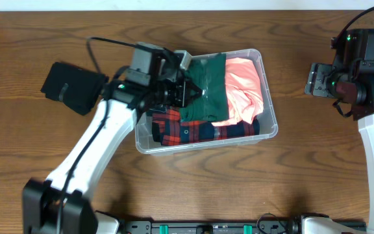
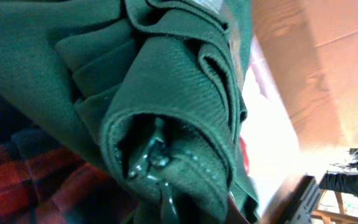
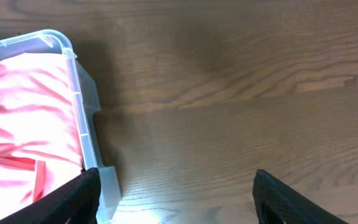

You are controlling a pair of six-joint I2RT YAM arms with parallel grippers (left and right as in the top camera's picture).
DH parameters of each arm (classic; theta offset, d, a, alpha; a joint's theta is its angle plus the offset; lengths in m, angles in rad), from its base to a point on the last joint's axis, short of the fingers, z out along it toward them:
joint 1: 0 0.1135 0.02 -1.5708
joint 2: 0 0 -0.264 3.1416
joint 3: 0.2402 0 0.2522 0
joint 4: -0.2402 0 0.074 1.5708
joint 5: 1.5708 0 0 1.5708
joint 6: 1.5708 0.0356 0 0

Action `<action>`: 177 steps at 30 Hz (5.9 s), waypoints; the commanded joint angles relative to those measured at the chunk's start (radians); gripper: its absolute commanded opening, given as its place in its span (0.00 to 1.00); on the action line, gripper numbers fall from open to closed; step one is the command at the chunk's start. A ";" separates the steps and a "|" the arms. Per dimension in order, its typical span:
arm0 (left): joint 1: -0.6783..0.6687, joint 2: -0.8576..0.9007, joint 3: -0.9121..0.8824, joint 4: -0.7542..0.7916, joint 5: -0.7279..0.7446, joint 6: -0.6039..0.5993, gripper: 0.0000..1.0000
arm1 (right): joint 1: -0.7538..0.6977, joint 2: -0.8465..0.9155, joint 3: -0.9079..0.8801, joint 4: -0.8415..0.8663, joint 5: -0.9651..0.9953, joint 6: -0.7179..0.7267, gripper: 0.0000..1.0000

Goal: Pack container

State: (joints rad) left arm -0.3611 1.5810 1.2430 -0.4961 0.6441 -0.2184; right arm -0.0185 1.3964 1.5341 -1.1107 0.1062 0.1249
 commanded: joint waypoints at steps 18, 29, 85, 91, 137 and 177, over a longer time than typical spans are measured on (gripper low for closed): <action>0.061 0.057 0.031 -0.110 -0.167 -0.114 0.98 | -0.005 0.000 -0.001 -0.008 0.010 -0.006 0.76; 0.420 -0.319 0.072 -0.153 -0.539 -0.037 0.98 | -0.005 0.000 -0.001 -0.008 0.010 -0.007 0.76; 0.816 -0.067 0.065 0.098 0.182 -0.067 0.06 | -0.005 0.001 -0.001 -0.016 0.010 -0.021 0.77; 0.635 -0.254 0.065 -0.092 0.182 0.048 0.06 | -0.005 0.001 -0.001 -0.017 0.010 -0.021 0.76; 0.240 -0.045 0.286 -0.422 -0.117 0.348 0.13 | -0.005 0.001 -0.006 -0.024 0.010 -0.021 0.76; 0.365 -0.112 0.275 -0.470 -0.611 0.205 0.98 | 0.045 0.111 -0.006 0.232 -0.094 -0.190 0.99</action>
State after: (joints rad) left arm -0.0532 1.4406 1.5158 -0.9615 0.0803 0.0101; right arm 0.0154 1.4570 1.5311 -0.8925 0.0204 -0.0376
